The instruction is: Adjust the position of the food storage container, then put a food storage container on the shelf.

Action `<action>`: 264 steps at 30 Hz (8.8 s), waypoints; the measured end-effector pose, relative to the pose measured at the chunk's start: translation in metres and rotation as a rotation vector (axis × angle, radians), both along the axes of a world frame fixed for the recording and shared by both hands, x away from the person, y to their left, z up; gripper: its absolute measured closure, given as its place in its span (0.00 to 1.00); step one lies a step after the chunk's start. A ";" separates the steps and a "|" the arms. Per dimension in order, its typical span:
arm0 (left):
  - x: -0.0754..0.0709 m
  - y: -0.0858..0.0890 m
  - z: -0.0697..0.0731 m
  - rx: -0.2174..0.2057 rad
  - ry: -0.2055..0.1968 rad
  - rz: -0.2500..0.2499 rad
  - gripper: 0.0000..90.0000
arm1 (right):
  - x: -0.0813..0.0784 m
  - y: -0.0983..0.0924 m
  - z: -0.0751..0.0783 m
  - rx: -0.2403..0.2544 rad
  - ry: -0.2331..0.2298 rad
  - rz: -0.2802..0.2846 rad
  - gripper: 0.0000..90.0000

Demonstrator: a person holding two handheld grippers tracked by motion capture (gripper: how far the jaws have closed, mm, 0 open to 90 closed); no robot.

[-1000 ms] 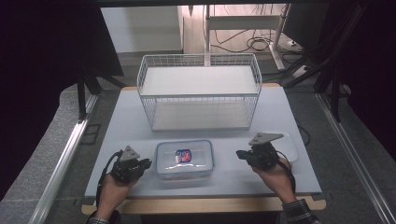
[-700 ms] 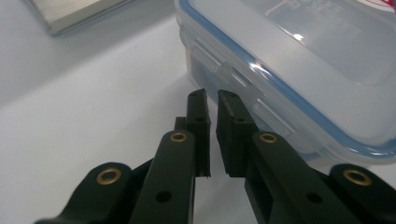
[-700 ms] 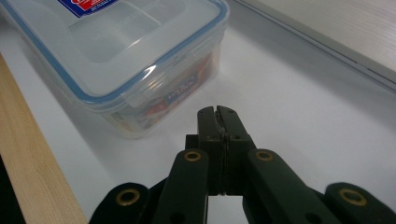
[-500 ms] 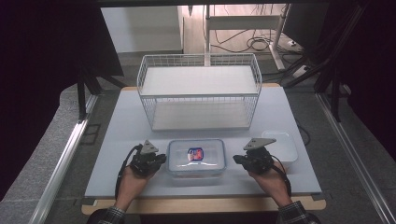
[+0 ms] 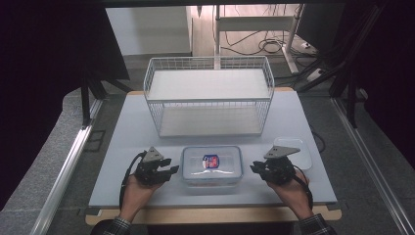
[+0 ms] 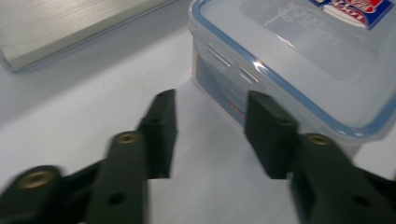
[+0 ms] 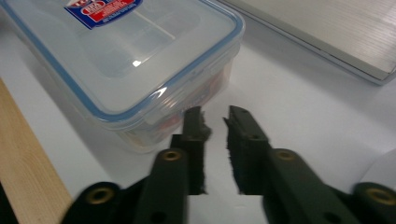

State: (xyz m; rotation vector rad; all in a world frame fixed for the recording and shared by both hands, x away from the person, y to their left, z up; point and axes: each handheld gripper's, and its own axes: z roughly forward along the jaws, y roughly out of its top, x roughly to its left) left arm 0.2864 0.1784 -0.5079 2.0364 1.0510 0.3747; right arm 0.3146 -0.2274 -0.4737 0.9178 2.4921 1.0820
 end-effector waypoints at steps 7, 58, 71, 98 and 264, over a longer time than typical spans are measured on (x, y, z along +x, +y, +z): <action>-0.018 0.009 -0.001 -0.013 -0.030 -0.014 0.29 | -0.003 -0.001 -0.001 0.022 0.001 0.028 0.48; -0.001 -0.007 0.021 -0.024 0.015 -0.087 0.14 | 0.009 0.032 -0.001 0.117 0.146 0.031 0.11; 0.044 -0.017 0.001 -0.177 0.300 -0.202 0.05 | 0.043 0.049 -0.018 0.162 0.381 0.035 0.05; 0.018 0.004 -0.001 -0.383 0.350 -0.196 0.50 | 0.041 0.018 -0.012 0.343 0.567 -0.003 0.52; 0.162 0.009 0.181 -0.348 -0.117 0.073 0.48 | 0.165 0.052 0.167 0.418 0.018 -0.184 0.53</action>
